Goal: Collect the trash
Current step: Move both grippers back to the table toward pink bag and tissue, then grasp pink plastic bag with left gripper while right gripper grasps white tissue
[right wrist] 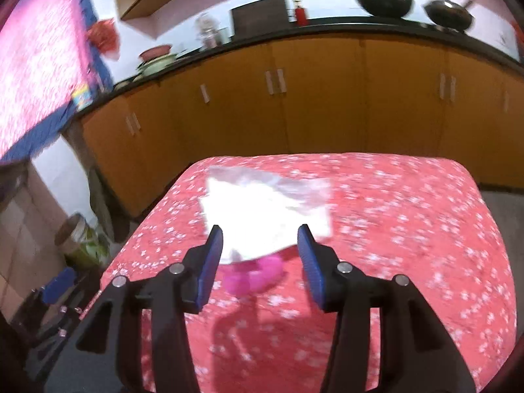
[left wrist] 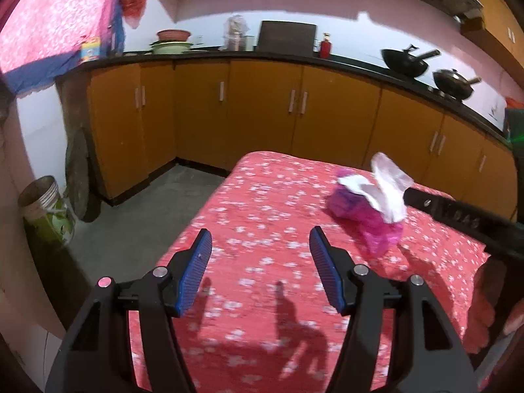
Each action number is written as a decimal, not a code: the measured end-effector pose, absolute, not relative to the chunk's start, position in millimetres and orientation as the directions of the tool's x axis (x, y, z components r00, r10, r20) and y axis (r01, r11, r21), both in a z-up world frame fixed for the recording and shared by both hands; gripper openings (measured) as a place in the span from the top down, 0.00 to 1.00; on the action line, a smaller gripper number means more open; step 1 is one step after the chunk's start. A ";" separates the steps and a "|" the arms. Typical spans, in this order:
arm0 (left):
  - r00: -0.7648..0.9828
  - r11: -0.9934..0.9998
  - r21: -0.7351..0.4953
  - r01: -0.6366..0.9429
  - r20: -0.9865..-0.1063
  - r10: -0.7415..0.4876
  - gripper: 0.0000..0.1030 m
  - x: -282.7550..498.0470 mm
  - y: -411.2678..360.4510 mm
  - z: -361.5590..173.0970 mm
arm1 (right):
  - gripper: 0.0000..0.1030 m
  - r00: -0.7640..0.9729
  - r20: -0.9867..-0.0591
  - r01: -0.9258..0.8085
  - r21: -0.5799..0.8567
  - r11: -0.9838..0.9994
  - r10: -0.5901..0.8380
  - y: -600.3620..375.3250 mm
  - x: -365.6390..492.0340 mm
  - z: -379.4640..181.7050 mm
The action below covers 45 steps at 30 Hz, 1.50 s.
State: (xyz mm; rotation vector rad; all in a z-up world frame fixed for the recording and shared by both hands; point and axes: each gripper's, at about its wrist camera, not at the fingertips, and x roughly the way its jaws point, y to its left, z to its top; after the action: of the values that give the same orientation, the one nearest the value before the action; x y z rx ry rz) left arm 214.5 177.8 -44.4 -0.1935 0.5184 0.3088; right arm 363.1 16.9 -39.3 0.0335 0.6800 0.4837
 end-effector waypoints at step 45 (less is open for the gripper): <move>0.754 0.971 -0.159 -0.179 -0.656 0.032 0.30 337.6 93.5 -64.6 | 0.98 0.799 -0.595 -0.076 0.052 0.996 0.092 -142.3 358.1 -62.5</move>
State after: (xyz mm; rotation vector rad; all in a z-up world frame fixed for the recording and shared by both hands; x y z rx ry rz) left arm 337.6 93.5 -64.6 -0.2178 0.7090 0.1159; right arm 358.1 -142.3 -62.5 0.0259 0.6392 0.0901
